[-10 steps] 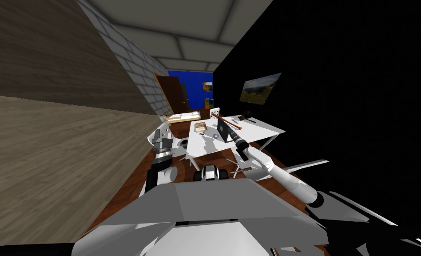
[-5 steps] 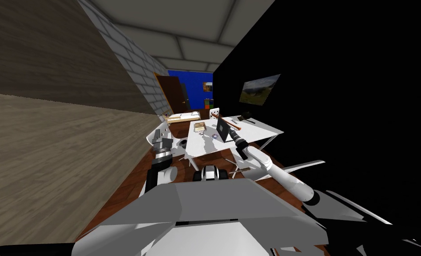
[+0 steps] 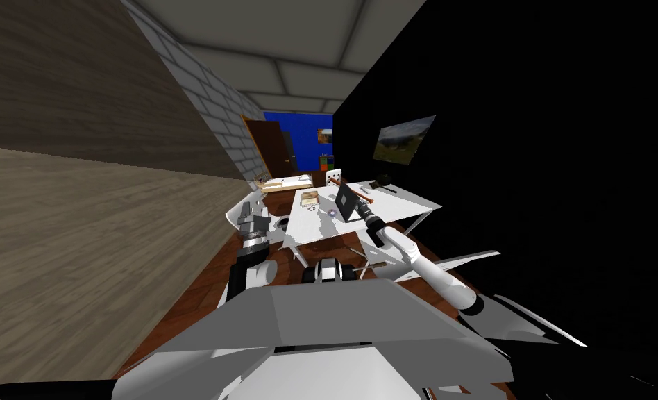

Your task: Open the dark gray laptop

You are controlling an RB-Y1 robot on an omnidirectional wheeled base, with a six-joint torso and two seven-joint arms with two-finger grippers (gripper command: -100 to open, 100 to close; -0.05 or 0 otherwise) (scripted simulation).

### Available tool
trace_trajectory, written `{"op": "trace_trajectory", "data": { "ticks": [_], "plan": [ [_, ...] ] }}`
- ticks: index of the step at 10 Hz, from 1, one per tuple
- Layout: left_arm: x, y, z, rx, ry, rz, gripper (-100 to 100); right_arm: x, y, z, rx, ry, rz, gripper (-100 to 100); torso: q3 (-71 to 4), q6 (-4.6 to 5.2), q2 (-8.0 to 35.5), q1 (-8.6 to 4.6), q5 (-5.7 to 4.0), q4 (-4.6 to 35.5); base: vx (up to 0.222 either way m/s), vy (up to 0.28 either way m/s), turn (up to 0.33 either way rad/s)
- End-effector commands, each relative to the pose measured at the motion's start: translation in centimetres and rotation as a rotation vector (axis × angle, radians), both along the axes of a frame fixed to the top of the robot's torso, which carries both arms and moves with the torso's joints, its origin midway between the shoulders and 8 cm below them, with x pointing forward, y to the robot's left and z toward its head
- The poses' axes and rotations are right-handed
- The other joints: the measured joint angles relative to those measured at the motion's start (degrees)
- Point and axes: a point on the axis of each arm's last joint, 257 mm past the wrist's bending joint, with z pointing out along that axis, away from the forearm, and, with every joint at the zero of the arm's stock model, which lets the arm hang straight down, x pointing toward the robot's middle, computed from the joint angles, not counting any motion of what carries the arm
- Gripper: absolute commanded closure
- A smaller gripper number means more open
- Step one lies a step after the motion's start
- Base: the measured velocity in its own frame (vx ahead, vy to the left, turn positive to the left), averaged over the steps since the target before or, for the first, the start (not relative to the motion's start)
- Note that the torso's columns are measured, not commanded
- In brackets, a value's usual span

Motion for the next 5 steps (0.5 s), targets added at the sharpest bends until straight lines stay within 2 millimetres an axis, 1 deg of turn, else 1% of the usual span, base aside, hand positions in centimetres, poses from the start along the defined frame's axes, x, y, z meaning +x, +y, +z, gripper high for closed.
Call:
{"op": "trace_trajectory", "data": {
  "ticks": [1,2,3,4,5],
  "plan": [
    [0.0,0.0,0.0,0.000,0.000,0.000,0,0.6,0.6,-0.6,0.111,0.027,0.001,100,0.06,0.01,0.11,-0.02,0.02,0.06,-0.025,-0.103,0.024],
    [0.0,0.0,0.0,0.000,0.000,0.000,0,0.8,0.7,-0.7,0.151,0.035,-0.001,100,0.14,0.01,0.14,-0.19,-0.02,0.13,-0.018,-0.082,0.030],
    [0.0,0.0,0.0,0.000,0.000,0.000,0,0.6,0.6,-0.7,0.122,0.029,-0.002,100,0.18,0.03,0.04,-0.50,-0.22,0.12,-0.008,-0.018,0.018],
    [0.0,0.0,0.0,0.000,0.000,0.000,0,0.6,1.6,-1.4,0.169,0.039,0.005,100,0.14,0.10,0.02,-0.57,-0.23,0.10,0.016,-0.056,-0.029],
    [0.0,0.0,0.0,0.000,0.000,0.000,0,0.5,2.0,-2.0,0.188,0.048,0.008,100,0.22,0.10,-0.07,-0.70,-0.46,0.00,0.016,-0.102,-0.019]
  ]
}}
